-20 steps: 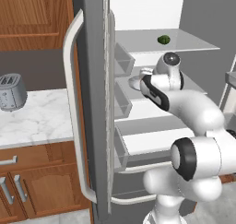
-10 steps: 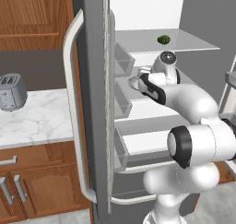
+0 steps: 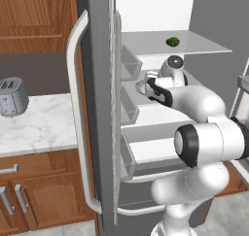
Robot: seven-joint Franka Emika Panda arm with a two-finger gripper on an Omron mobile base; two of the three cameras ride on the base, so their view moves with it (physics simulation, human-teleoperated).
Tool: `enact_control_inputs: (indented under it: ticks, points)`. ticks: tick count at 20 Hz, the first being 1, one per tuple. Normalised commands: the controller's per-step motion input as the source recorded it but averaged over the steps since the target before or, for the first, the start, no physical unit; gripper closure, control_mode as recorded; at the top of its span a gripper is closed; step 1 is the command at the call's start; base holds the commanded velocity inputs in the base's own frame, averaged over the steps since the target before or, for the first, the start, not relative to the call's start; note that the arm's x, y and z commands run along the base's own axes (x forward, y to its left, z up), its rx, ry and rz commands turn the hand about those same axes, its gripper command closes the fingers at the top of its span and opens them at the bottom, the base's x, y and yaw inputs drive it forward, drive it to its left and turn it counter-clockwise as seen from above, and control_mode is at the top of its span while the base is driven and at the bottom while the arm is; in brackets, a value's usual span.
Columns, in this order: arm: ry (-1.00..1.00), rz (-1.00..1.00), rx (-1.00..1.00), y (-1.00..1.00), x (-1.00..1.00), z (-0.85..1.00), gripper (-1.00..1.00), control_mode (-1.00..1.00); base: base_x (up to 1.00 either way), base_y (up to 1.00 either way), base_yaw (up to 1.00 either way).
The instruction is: Transport the steak from the fridge to the microwave and turn on the microwave.
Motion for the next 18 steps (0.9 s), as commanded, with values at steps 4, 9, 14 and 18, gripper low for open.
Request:
enact_control_inputs:
  ticks: [4, 9, 14, 18]
  points:
    - [0.00, 0.00, 0.00, -0.06, 0.15, -0.06, -1.00, -1.00, 0.00, 0.00, 0.00]
    - [0.00, 0.00, 0.00, -0.05, 0.14, -0.08, -1.00, -1.00, 0.00, 0.00, 0.00]
    - [0.00, 0.00, 0.00, -0.01, 0.18, -0.11, -1.00, -1.00, 0.00, 0.00, 0.00]
    - [0.00, 0.00, 0.00, -0.02, 0.19, -0.08, -1.00, -1.00, 0.00, 0.00, 0.00]
